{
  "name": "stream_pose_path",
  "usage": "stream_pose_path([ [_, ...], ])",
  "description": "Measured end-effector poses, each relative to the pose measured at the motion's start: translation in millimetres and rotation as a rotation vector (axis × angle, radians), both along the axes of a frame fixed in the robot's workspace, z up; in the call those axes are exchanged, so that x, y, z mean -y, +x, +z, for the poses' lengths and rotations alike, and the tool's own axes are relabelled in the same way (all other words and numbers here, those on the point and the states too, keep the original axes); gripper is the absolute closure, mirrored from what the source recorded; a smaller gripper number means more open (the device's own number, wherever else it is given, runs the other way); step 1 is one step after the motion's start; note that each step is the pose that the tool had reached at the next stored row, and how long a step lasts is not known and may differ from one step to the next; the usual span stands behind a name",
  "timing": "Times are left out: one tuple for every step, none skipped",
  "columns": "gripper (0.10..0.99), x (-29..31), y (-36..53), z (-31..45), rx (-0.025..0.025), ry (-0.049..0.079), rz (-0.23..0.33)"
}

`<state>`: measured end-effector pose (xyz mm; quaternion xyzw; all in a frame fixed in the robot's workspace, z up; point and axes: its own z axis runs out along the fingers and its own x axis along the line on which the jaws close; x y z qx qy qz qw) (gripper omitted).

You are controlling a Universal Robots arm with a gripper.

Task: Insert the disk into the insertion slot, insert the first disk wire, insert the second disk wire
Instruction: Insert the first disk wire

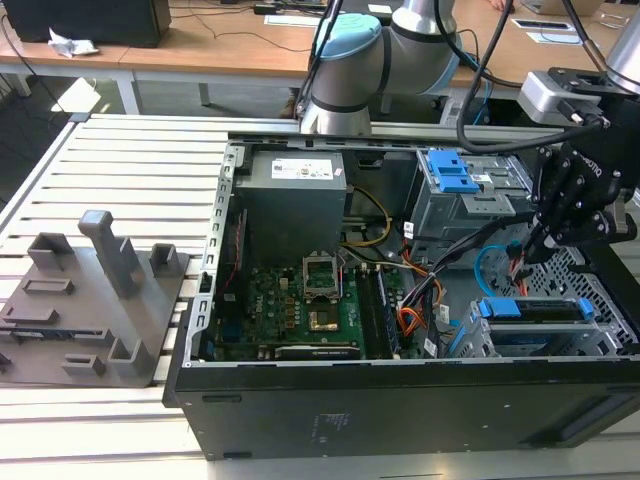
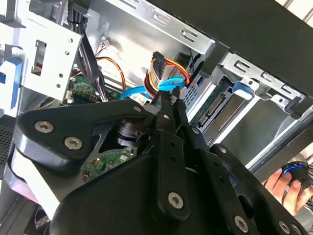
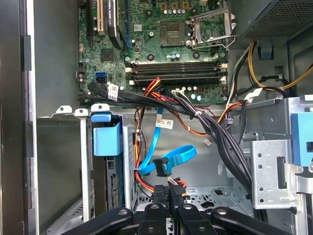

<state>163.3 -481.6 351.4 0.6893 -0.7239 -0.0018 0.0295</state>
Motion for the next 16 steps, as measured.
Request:
stream_pose_path([
  [0.922,0.5,0.0,0.0,0.0,0.0,0.0],
  [0.922,0.9,0.0,0.0,0.0,0.0,0.0],
  [0.922,1.1,0.0,0.0,0.0,0.0,0.0],
  [0.922,1.2,0.0,0.0,0.0,0.0,0.0],
  [0.922,1.5,0.0,0.0,0.0,0.0,0.0],
  [0.922,1.9,0.0,0.0,0.0,0.0,0.0],
  [0.922,2.5,0.0,0.0,0.0,0.0,0.0],
  [0.922,4.0,0.0,0.0,0.0,0.0,0.0],
  [0.922,4.9,0.0,0.0,0.0,0.0,0.0],
  [0.922,6.0,0.0,0.0,0.0,0.0,0.0],
  [0.922,8.0,0.0,-0.1,0.0,0.0,0.0],
  [0.922,9.4,0.0,-0.2,0.0,0.0,0.0],
  [0.922,10.5,0.0,-0.2,0.0,0.0,0.0],
  [0.922,11.3,0.0,-0.3,0.0,0.0,0.0],
  [0.922,13.7,0.0,-0.3,0.0,0.0,0.0],
  [0.922,16.8,0.0,-0.4,0.0,0.0,0.0],
])
